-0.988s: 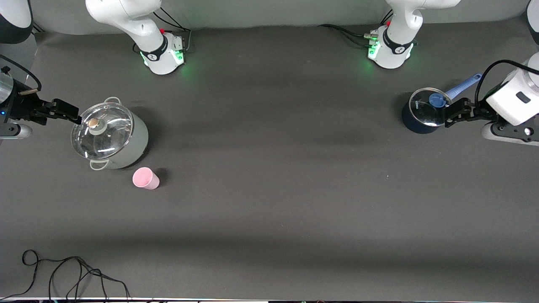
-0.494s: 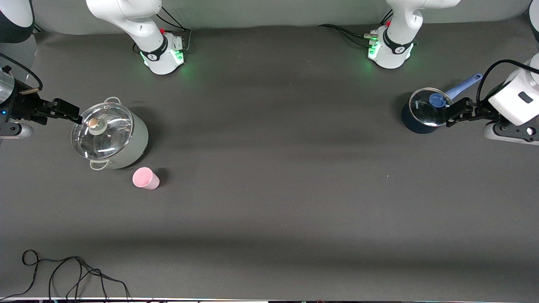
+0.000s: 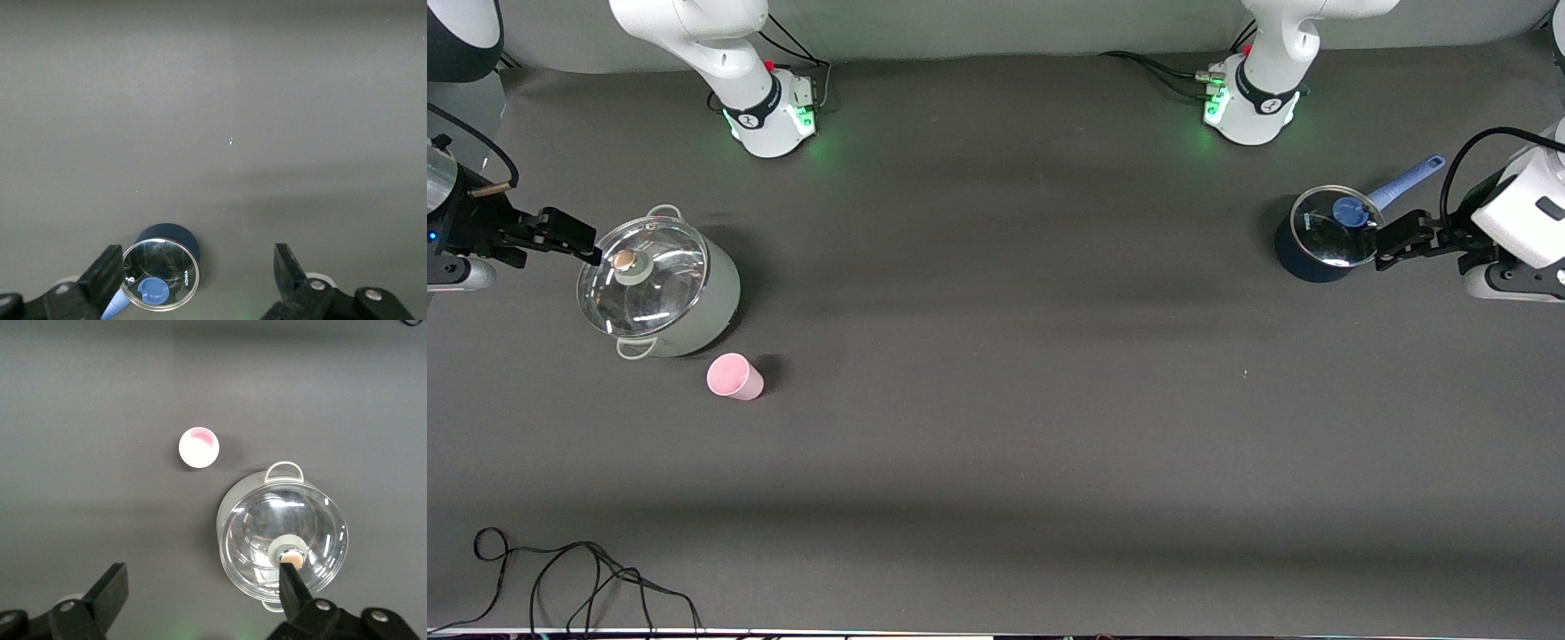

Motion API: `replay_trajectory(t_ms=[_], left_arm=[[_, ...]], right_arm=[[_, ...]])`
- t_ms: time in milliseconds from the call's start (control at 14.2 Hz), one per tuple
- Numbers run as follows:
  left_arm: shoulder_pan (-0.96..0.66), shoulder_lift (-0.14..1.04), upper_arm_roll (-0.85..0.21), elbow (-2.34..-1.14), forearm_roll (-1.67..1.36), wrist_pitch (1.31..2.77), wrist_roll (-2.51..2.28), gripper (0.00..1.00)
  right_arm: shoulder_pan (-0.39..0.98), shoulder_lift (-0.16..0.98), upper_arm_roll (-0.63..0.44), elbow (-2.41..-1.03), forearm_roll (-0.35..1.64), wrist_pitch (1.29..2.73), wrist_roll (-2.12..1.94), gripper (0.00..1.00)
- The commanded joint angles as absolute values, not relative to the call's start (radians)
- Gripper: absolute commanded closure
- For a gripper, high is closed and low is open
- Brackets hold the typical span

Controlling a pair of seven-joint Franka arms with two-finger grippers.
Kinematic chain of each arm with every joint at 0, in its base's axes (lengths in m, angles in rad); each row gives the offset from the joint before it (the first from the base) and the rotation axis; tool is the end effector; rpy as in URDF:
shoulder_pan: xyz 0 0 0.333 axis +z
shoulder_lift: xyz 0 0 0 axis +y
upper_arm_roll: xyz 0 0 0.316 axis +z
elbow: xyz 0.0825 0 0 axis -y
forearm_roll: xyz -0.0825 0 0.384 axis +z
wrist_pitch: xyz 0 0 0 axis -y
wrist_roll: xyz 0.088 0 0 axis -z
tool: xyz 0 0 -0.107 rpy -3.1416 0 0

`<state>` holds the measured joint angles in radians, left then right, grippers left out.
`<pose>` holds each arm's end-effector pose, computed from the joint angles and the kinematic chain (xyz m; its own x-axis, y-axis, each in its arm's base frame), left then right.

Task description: Transfer pink cup from left to right arm

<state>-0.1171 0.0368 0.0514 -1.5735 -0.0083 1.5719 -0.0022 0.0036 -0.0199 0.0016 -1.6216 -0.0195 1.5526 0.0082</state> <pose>0.5635 -0.0385 0.6028 0.9973 -0.0634 -0.0384 -0.0632 -0.9980 0.0063 0.5452 0.0007 0.6100 0.9988 -0.0034 -0.0489 -0.0024 -0.9998 0.0199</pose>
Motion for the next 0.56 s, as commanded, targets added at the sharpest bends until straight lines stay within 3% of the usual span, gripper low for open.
replay_trajectory(t_ms=[0,494], left_arm=[[-0.123,0.018,0.060,-1.575,0.009,1.563,-0.035,0.00],[-0.123,0.021,0.060,-1.572,0.008,1.562,-0.035,0.00]], right_arm=[[-0.009,-0.025,0.009,-1.611,0.005,1.568,0.023,0.00],[-0.009,-0.026,0.011,-1.609,0.006,1.569,0.026,0.00]])
